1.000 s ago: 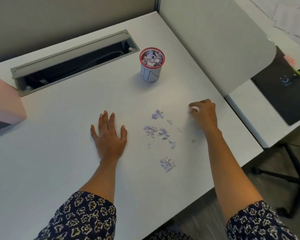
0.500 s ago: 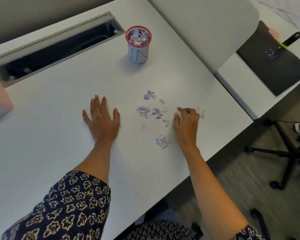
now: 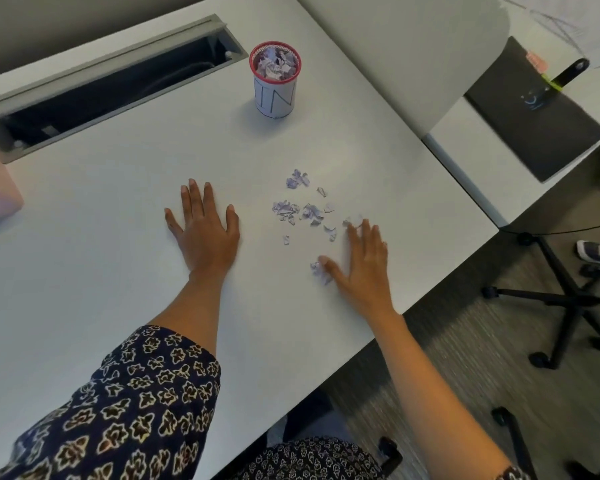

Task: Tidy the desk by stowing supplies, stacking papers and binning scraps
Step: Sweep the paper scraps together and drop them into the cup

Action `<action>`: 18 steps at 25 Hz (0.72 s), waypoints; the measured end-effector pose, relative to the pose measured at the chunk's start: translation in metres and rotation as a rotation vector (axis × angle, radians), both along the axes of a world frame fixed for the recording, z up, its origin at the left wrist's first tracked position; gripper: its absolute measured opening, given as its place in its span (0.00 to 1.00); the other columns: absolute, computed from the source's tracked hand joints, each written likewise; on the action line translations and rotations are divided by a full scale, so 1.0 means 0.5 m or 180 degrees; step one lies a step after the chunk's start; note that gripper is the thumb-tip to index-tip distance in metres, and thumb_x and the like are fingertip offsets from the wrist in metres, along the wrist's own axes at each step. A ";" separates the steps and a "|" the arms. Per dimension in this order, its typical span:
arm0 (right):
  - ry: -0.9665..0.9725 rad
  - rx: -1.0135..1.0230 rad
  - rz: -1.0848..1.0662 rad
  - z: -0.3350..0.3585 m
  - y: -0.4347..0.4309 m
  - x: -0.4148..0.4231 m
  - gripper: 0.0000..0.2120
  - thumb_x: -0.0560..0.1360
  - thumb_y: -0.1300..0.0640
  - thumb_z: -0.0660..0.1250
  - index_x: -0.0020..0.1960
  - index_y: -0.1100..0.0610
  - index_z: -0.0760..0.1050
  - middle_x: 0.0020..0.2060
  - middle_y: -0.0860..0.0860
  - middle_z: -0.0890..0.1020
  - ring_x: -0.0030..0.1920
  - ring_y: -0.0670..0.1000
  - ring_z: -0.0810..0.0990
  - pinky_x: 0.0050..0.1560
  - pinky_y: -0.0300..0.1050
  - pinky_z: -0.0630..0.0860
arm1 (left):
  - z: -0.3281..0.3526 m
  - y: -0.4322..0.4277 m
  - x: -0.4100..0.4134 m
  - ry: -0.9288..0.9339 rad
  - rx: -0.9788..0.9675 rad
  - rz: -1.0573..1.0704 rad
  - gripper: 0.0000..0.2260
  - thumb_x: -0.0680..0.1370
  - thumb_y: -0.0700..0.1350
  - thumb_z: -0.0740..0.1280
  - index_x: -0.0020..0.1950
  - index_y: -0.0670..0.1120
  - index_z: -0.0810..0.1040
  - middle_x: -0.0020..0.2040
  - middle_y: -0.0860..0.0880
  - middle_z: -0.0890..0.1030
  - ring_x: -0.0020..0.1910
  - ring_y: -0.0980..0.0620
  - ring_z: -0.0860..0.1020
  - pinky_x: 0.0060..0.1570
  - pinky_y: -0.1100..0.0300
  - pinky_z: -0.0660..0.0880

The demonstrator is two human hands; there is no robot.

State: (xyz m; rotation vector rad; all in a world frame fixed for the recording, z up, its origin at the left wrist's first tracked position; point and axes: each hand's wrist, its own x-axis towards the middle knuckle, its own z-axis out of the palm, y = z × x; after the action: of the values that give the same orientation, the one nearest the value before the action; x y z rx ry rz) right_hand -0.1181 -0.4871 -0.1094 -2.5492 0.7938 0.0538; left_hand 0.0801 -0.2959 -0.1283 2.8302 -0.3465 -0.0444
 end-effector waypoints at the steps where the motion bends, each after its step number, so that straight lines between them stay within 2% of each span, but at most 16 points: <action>1: 0.0158 -0.0156 0.0149 -0.007 0.026 -0.003 0.45 0.73 0.27 0.49 0.79 0.53 0.44 0.79 0.56 0.43 0.78 0.57 0.39 0.76 0.56 0.40 | 0.000 0.000 0.000 0.0005 0.0000 0.0006 0.27 0.81 0.56 0.50 0.78 0.47 0.57 0.79 0.46 0.54 0.79 0.49 0.50 0.75 0.40 0.45; 4: 0.0399 -0.0657 0.0242 -0.029 0.067 0.004 0.49 0.71 0.23 0.42 0.79 0.55 0.39 0.78 0.60 0.41 0.78 0.60 0.38 0.75 0.60 0.42 | 0.000 0.001 0.001 0.0022 -0.0004 0.0017 0.27 0.81 0.56 0.50 0.78 0.47 0.57 0.80 0.47 0.54 0.79 0.50 0.50 0.75 0.40 0.45; 6: 0.0437 -0.0683 0.0214 -0.034 0.065 0.028 0.48 0.71 0.24 0.41 0.79 0.55 0.38 0.78 0.61 0.41 0.78 0.61 0.39 0.75 0.63 0.44 | -0.001 0.002 0.001 0.0021 0.0000 0.0020 0.27 0.81 0.57 0.50 0.78 0.48 0.57 0.80 0.47 0.54 0.79 0.50 0.50 0.75 0.40 0.45; 10: 0.0270 -0.0714 0.0156 -0.035 0.050 0.100 0.48 0.71 0.24 0.43 0.79 0.56 0.46 0.78 0.63 0.46 0.78 0.64 0.44 0.74 0.66 0.48 | -0.001 0.001 0.001 0.0018 -0.0002 0.0037 0.27 0.81 0.57 0.50 0.78 0.48 0.57 0.79 0.47 0.54 0.79 0.51 0.51 0.75 0.41 0.45; 18: 0.0146 -0.0670 0.0285 -0.024 0.014 0.216 0.54 0.66 0.19 0.46 0.80 0.54 0.44 0.78 0.62 0.44 0.78 0.64 0.43 0.74 0.62 0.47 | 0.006 -0.004 0.002 0.0006 -0.0096 0.0160 0.26 0.80 0.57 0.53 0.77 0.49 0.60 0.79 0.49 0.56 0.78 0.52 0.52 0.75 0.43 0.46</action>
State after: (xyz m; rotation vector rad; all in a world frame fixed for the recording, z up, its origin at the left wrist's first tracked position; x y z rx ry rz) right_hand -0.0102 -0.4799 -0.1213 -2.7911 0.7365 0.0605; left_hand 0.0811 -0.2980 -0.1253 2.8075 -0.2733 -0.0311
